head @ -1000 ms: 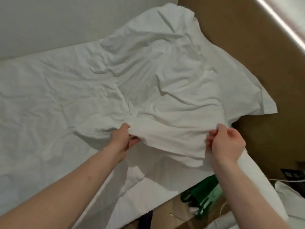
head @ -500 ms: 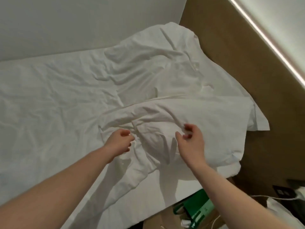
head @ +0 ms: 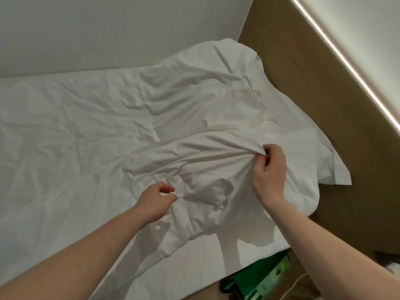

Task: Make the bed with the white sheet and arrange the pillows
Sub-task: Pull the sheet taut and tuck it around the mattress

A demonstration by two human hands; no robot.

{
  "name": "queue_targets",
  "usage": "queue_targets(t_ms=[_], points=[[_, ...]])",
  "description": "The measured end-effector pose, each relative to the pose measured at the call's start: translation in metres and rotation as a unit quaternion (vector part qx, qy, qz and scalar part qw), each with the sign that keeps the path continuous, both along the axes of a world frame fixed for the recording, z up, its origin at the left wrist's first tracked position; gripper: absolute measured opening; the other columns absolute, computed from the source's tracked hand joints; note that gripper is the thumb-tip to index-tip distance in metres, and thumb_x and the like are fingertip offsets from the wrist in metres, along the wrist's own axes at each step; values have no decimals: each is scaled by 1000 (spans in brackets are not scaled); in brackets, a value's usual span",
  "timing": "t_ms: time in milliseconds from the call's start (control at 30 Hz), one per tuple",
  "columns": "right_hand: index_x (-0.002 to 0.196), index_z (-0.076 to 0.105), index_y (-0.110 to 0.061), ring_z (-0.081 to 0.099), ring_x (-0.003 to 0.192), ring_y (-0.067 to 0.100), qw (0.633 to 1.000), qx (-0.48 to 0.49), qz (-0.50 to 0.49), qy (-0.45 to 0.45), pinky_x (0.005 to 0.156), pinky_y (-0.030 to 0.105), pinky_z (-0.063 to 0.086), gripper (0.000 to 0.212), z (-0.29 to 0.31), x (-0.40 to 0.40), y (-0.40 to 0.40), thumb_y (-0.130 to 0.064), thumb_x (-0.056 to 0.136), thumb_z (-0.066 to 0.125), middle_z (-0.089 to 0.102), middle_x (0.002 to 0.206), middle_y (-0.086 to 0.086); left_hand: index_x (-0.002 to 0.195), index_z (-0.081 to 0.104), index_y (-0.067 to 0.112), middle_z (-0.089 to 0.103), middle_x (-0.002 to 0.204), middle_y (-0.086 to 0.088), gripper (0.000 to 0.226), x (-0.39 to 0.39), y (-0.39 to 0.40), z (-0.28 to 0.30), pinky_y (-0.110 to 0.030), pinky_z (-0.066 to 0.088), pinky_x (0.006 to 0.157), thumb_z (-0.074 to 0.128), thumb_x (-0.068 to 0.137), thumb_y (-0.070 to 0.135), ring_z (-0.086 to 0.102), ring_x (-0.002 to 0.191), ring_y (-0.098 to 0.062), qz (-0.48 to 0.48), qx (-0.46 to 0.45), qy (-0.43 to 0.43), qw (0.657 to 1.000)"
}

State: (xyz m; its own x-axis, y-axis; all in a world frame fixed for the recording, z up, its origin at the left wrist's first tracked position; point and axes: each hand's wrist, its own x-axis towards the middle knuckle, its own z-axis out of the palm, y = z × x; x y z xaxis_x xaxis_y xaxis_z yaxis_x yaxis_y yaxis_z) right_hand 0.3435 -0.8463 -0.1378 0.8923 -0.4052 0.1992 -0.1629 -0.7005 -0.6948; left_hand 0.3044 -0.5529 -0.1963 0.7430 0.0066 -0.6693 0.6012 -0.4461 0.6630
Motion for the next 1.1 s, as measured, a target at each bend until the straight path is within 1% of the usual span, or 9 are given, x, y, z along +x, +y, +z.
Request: queue_targets(t_ms=[100, 200, 333, 500, 633, 700, 767, 933, 1100], points=[[96, 56, -13, 50, 88, 22, 993, -41, 113, -18, 78, 33, 39, 13, 3, 8, 10, -1, 94, 54, 56, 93, 1, 108, 67, 33, 63, 117, 15, 22, 12, -4, 6, -42, 56, 95, 67, 86, 32, 65, 104, -15, -14, 13, -17, 1000], [103, 61, -15, 57, 100, 30, 985, -40, 134, 104, 86, 33, 41, 20, -16, 22, -5, -1, 92, 55, 62, 103, 6, 107, 68, 29, 65, 115, 12, 21, 21, -7, 8, -42, 56, 94, 68, 86, 29, 67, 99, -19, -18, 31, -33, 999], [149, 42, -15, 53, 124, 15, 982, 56, 60, 171, 105, 22, 39, 55, -13, 5, -22, -15, 97, 62, 44, 145, 0, 109, 67, 29, 64, 119, 11, 22, 20, -6, 3, -36, 55, 86, 68, 87, 29, 64, 91, -20, -32, 48, -31, 998], [146, 42, -23, 51, 126, 16, 974, 130, -144, 119, 107, 38, 47, 63, -22, -76, -38, -32, 92, 74, 44, 143, -2, 116, 65, 26, 62, 123, 7, 27, -4, 6, -14, -29, 50, 74, 68, 90, 28, 65, 82, -11, -43, 76, -6, 996], [154, 32, -18, 45, 137, 37, 845, 257, -414, 222, 113, 55, 43, 103, -63, -115, -49, -62, 74, 82, 38, 155, 11, 117, 66, 23, 63, 127, 2, 31, -39, 23, -43, -28, 48, 79, 72, 86, 26, 64, 98, -14, -48, 106, 38, 992], [160, 19, -24, 43, 139, 40, 770, 377, -441, 264, 112, 58, 42, 127, -77, -117, -46, -80, 62, 78, 36, 158, 10, 118, 65, 21, 61, 128, -1, 37, -59, 30, -61, -30, 46, 87, 73, 83, 27, 60, 108, -17, -74, 135, 59, 986], [162, 15, -28, 43, 140, 36, 750, 461, -408, 244, 113, 61, 40, 133, -86, -112, -41, -86, 58, 75, 39, 158, 7, 121, 61, 22, 55, 130, -2, 44, -81, 37, -77, -28, 44, 84, 73, 81, 32, 57, 101, -14, -139, 177, 64, 972], [158, 24, -26, 53, 129, 26, 800, 399, -423, 149, 114, 45, 43, 130, -86, -100, -31, -75, 55, 86, 47, 150, 1, 127, 54, 22, 43, 137, -3, 53, -103, 51, -94, -27, 43, 79, 73, 80, 38, 54, 92, -12, -202, 214, 66, 953], [160, 23, -29, 40, 144, 24, 929, 194, -303, 89, 116, 52, 42, 116, -43, -103, -52, -57, 69, 89, 32, 160, -2, 130, 51, 24, 34, 139, 2, 59, -16, 22, -58, -37, 53, 86, 75, 77, 34, 65, 95, -23, -178, 182, -78, 964]])
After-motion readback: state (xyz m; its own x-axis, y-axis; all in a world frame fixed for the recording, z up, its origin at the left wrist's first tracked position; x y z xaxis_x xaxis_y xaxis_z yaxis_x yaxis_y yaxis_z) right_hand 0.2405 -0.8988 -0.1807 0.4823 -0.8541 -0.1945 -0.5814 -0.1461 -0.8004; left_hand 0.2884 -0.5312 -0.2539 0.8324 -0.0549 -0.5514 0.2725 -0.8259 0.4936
